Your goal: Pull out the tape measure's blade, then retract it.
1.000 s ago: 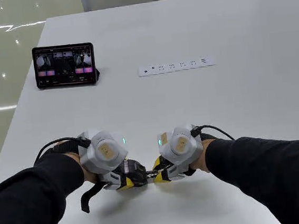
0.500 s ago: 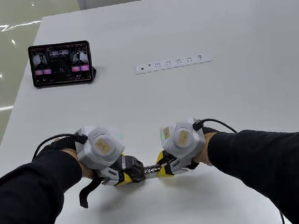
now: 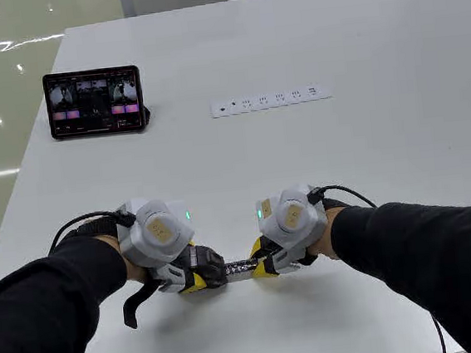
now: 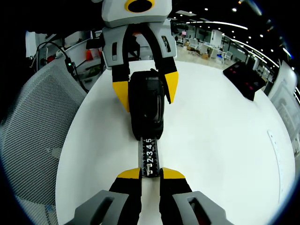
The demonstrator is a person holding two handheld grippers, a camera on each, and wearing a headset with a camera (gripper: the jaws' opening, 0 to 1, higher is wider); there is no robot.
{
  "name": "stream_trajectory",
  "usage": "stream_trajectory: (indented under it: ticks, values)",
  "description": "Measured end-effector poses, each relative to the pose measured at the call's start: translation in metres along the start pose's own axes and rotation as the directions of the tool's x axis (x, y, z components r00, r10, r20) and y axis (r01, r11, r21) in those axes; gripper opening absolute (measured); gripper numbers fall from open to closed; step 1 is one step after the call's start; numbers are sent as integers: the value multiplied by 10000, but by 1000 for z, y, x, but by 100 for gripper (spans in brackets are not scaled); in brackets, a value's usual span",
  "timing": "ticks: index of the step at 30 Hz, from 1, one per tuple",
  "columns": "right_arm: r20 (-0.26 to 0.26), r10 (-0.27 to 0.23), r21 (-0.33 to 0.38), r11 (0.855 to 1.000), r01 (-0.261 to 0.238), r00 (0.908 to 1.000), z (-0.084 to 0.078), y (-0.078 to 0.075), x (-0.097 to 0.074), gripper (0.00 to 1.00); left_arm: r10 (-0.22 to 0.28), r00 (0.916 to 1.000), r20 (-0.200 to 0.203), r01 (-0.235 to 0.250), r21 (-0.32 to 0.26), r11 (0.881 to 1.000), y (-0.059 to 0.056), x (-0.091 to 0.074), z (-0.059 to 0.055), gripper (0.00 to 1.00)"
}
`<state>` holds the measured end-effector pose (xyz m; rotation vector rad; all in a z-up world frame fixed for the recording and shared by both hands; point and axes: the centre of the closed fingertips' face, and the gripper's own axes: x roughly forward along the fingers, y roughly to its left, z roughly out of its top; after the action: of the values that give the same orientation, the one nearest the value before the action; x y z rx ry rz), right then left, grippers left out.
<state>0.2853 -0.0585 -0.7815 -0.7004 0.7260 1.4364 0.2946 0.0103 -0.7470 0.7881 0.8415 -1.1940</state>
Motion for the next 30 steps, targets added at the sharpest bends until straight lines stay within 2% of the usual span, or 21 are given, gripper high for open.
stream_trajectory:
  ticks: [30]
  values:
    - [-89, -135, 170, 9998, 136, 9999, -16, 0, -14, 10, 51, 10000, -3, -51, 11, 10000, 0, 0, 0, 31]
